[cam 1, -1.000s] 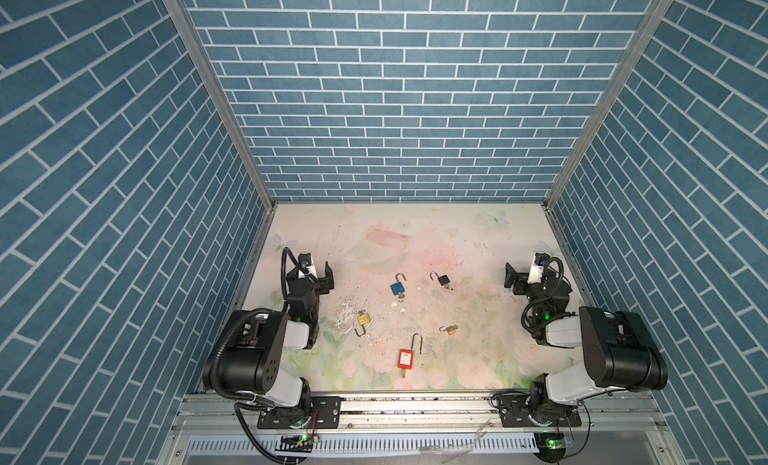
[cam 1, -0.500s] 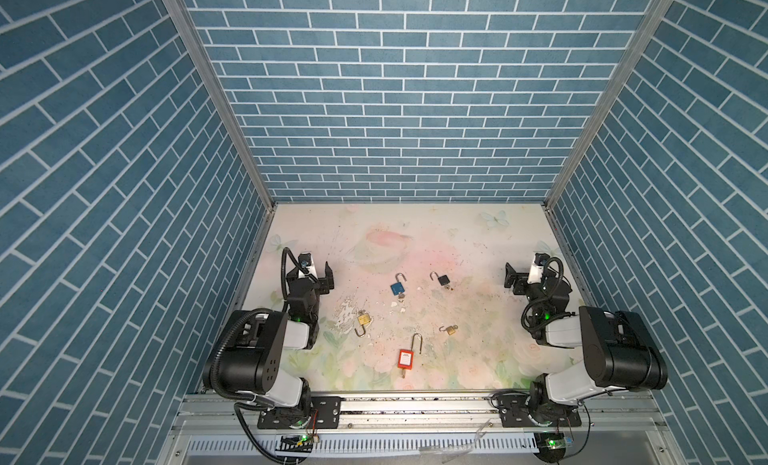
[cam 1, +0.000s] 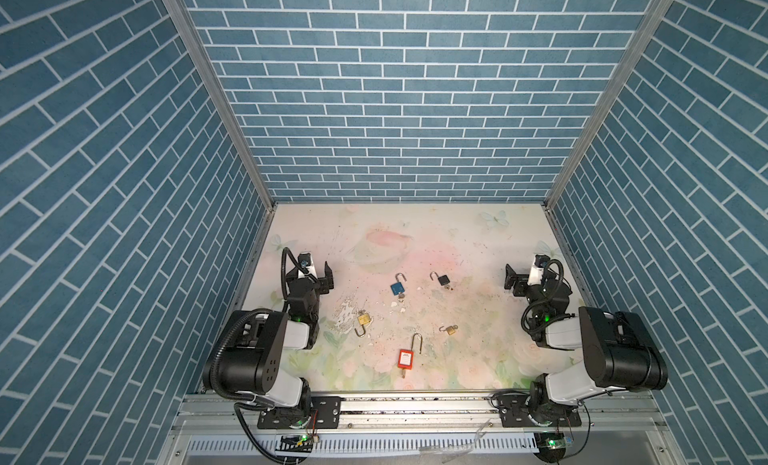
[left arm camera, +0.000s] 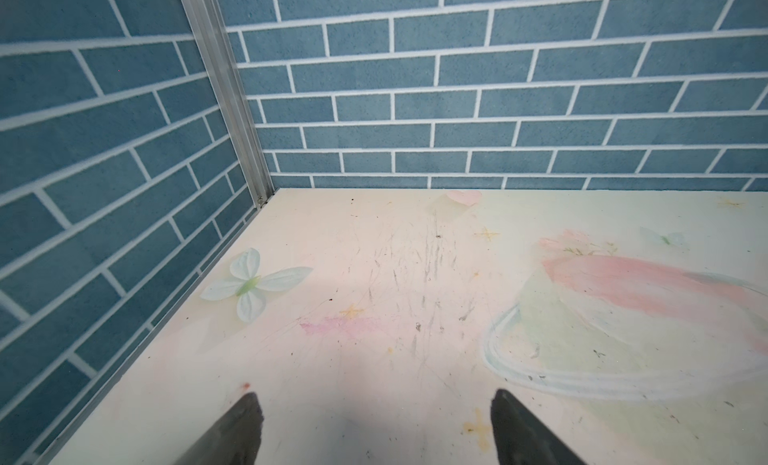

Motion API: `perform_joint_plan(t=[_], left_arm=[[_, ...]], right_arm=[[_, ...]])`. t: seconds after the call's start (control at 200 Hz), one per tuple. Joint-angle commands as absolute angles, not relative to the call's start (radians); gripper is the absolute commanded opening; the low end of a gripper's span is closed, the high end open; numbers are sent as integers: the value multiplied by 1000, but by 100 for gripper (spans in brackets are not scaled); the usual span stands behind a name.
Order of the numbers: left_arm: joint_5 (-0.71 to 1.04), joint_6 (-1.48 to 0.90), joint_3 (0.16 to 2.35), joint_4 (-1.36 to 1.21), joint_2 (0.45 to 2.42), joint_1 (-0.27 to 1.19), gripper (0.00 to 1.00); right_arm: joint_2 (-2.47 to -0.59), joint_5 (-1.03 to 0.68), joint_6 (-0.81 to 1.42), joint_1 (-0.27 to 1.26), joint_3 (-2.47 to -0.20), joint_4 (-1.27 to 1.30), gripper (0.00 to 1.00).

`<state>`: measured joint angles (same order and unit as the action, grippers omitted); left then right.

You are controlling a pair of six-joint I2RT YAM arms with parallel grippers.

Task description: Lock with the key

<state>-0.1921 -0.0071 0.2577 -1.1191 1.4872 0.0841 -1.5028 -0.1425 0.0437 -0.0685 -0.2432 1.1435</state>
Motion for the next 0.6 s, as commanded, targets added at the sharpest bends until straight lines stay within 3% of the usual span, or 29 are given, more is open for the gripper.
perform_joint_plan(t=[0.0, 0.15, 0.315, 0.425, 0.595], left_arm=[[-289, 8, 298, -1005, 1370, 114, 87], [-309, -1, 386, -802, 1181, 117, 87], [-329, -99, 631, -420, 1013, 109, 87], [-223, -139, 752, -286, 952, 79, 87], [-322, -283, 975, -87, 960, 78, 87]], right_arm=[[-1417, -153, 23, -69, -268, 1077, 99], [-1269, -178, 44, -70, -322, 902, 99], [-1125, -237, 135, -70, -466, 706, 99], [-1070, -326, 206, -75, -574, 584, 99], [-1036, -484, 291, -92, -676, 546, 99]])
